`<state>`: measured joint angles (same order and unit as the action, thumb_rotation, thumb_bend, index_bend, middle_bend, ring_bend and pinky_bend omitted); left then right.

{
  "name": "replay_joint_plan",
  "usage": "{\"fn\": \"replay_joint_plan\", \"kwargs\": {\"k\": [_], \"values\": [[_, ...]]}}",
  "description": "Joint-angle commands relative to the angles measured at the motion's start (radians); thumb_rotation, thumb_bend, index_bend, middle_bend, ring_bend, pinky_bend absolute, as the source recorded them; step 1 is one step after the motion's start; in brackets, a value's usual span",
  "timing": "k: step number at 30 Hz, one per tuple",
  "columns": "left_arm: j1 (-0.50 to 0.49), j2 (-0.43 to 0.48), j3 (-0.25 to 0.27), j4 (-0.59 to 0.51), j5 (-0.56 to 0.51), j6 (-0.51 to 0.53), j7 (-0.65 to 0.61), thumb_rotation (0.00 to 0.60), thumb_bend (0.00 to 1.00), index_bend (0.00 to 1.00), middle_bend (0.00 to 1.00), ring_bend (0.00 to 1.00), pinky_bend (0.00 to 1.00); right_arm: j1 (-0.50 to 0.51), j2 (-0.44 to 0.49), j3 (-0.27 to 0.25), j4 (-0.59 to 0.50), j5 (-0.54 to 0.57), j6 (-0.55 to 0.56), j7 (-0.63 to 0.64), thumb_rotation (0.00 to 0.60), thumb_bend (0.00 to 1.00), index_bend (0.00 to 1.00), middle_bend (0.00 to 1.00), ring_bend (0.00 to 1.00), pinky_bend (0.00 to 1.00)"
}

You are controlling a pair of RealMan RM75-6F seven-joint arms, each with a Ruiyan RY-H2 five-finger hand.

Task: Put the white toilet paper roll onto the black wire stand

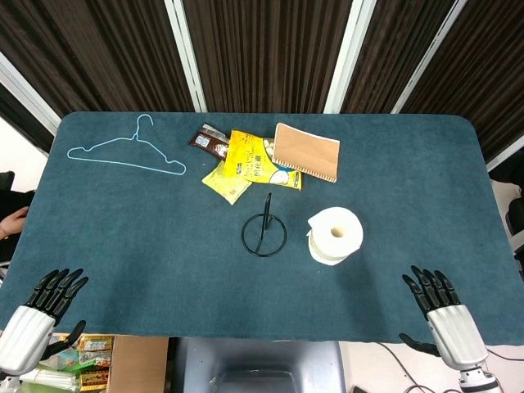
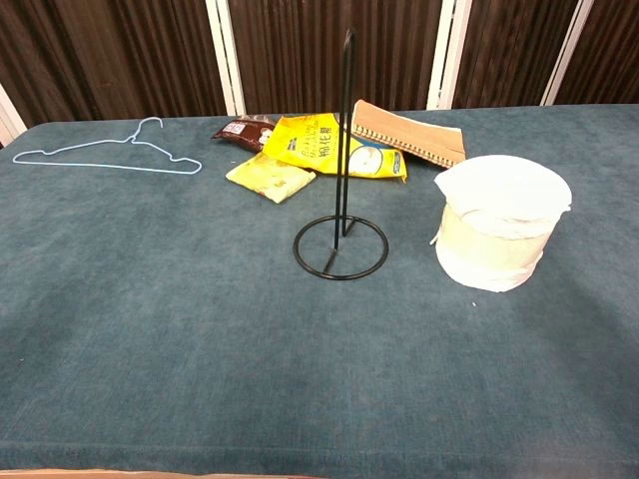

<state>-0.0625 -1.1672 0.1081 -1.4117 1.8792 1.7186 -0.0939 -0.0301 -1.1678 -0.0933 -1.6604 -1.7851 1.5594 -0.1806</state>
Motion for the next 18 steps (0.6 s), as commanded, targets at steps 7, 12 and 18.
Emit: {"fn": "replay_joint_plan", "kwargs": {"k": [7, 12, 18], "values": [[-0.012, -0.003, -0.005, 0.0, -0.001, -0.007, -0.018, 0.6, 0.39, 0.0, 0.04, 0.01, 0.09, 0.033, -0.018, 0.027, 0.014, 0.014, -0.029, 0.032, 0.6, 0.18, 0.0, 0.0, 0.0, 0.0], [-0.01, -0.001, -0.003, 0.001, -0.003, -0.007, -0.014, 0.6, 0.39, 0.0, 0.04, 0.01, 0.09, 0.143, -0.024, 0.13, -0.019, 0.119, -0.163, 0.009, 0.6, 0.17, 0.0, 0.0, 0.0, 0.0], [0.009, 0.005, -0.004, 0.005, -0.017, 0.017, -0.009, 0.6, 0.39, 0.0, 0.04, 0.01, 0.09, 0.307, -0.057, 0.259, -0.024, 0.282, -0.364, -0.018, 0.6, 0.13, 0.0, 0.0, 0.0, 0.0]]}}
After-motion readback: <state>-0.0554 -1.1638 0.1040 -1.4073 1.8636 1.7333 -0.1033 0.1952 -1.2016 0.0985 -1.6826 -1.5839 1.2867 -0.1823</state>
